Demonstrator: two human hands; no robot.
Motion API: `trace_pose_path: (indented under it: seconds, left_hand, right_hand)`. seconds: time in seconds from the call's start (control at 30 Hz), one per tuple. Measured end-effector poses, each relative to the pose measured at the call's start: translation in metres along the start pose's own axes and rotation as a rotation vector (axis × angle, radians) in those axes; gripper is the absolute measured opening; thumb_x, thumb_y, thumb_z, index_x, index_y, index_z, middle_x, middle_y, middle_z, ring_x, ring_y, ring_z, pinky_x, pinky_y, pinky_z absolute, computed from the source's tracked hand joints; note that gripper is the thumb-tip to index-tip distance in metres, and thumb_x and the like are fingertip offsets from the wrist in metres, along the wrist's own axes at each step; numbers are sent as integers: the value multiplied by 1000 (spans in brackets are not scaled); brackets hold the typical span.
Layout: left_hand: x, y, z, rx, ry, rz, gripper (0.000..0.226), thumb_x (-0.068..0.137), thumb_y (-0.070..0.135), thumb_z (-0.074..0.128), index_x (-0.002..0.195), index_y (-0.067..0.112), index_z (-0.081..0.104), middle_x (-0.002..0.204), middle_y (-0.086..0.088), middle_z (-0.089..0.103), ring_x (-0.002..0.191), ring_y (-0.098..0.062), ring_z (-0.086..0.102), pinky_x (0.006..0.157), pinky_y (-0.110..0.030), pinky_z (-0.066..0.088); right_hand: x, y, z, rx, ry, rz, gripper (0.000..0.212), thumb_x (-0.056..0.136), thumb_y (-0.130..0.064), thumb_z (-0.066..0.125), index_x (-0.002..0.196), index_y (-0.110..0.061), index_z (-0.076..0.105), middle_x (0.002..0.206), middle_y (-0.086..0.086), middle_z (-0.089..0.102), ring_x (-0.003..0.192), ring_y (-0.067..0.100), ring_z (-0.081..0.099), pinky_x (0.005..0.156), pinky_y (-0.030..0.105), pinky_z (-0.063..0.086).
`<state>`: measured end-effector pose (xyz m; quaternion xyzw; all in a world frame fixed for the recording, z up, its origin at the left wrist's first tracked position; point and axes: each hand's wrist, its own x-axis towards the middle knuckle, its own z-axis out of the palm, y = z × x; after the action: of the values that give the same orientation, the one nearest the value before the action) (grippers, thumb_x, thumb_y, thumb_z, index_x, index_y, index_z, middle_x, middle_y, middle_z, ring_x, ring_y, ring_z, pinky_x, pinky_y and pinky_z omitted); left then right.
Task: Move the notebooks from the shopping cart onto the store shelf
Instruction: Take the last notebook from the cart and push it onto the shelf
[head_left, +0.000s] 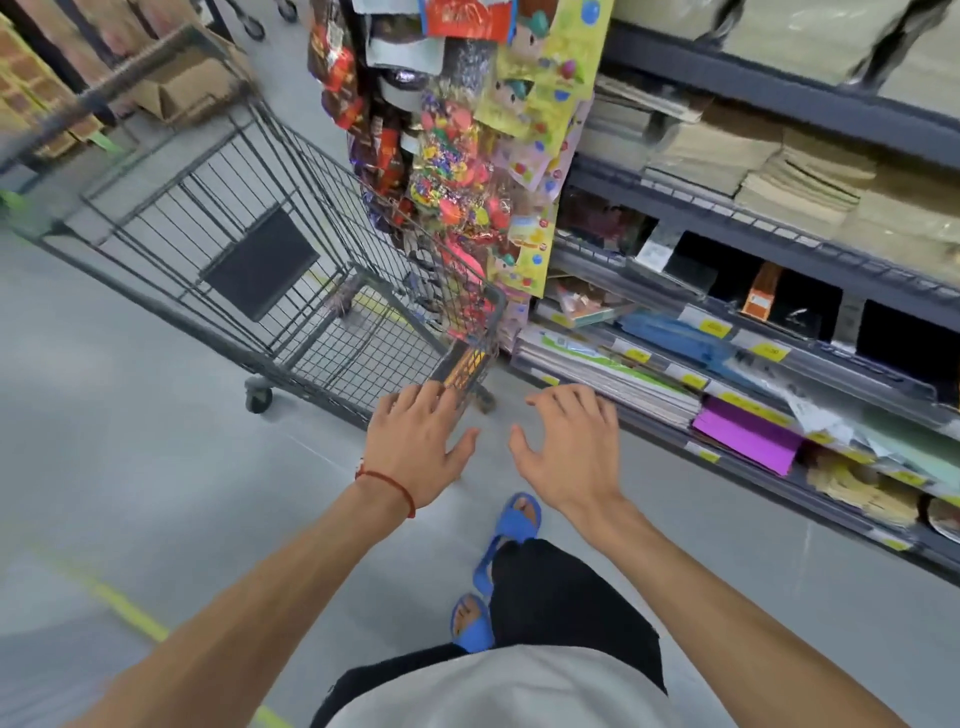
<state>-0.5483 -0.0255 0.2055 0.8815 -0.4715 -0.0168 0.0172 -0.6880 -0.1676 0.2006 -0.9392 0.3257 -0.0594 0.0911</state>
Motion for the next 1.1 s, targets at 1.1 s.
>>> trace_pose_path:
  seconds: [1.1]
  left_hand:
    - [234, -266, 148, -131, -539, 327, 50, 95, 52, 36, 133, 22, 47, 129, 2, 52, 118, -22, 50, 95, -43, 45]
  right_hand:
    - [219, -182, 214, 198, -212, 662, 34, 90, -40, 55, 116, -23, 69, 128, -5, 63, 115, 19, 54, 93, 39, 51]
